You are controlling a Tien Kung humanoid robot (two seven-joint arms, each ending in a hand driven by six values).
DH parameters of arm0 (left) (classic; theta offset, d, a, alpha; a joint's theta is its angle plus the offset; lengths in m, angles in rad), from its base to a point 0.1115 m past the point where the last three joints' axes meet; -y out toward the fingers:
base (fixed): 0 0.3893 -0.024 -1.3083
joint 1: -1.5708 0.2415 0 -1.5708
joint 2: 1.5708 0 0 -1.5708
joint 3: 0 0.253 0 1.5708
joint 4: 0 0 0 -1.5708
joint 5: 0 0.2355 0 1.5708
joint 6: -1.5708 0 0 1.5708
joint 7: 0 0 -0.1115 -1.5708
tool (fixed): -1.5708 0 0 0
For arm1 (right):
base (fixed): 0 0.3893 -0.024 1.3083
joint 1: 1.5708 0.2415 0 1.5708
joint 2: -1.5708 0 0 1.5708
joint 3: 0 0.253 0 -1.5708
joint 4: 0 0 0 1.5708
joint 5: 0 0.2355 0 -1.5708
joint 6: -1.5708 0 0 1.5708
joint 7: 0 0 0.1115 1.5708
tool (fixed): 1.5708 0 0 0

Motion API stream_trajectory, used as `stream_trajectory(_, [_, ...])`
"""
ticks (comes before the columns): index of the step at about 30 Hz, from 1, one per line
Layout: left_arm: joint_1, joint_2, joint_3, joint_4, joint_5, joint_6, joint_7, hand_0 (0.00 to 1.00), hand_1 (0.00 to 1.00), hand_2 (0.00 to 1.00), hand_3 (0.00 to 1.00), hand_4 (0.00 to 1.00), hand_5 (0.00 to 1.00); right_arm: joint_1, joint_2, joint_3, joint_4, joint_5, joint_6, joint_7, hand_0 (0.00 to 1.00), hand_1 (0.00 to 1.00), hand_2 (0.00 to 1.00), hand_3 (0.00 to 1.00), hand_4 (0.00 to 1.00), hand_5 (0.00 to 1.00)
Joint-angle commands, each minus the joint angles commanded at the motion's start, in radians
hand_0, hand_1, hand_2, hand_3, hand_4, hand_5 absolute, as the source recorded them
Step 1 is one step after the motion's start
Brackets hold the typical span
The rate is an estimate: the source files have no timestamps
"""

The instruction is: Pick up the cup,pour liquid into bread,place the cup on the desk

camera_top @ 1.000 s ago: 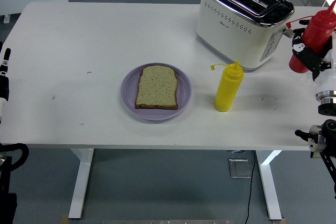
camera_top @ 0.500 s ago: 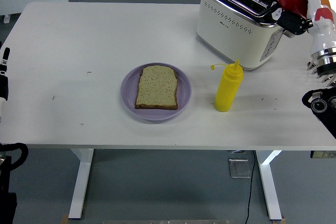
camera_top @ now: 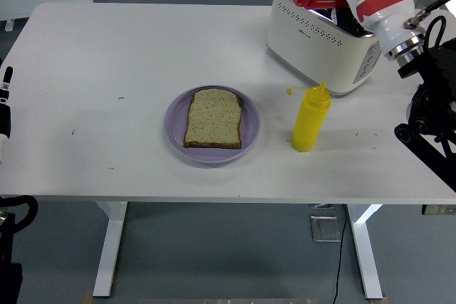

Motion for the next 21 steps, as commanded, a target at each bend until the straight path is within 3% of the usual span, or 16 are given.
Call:
stream_trajectory(5, [0.001,-0.001,0.001,0.000,0.000,0.000,0.000,0.808,0.741,0.733,0.725,0.485,0.998,0.033,-0.021,-0.073,-0.029,0.000,0.029,-0.002,0.116,0.235,0.387,0.511,0.499,0.092])
stream_trajectory(9, [0.001,0.001,-0.001,0.000,0.000,0.000,0.000,0.808,0.741,0.733,0.725,0.485,0.998,0.044,-0.045,-0.065,-0.040,0.000,0.038,-0.003,0.116,0.235,0.387,0.511,0.499,0.092])
stream_trajectory(16, [-0.001,0.003,-0.005,0.000,0.000,0.000,0.000,0.808,0.741,0.733,0.725,0.486,0.998,0.073,-0.091,-0.029,-0.013,0.000,0.037,-0.002,0.128,0.236,0.387,0.511,0.500,0.105])
stream_trajectory(21, [-0.002,0.003,-0.005,0.000,0.000,0.000,0.000,0.808,0.741,0.733,0.725,0.486,0.998,0.077,-0.092,-0.035,0.016,0.000,0.033,0.001,0.128,0.236,0.387,0.511,0.500,0.105])
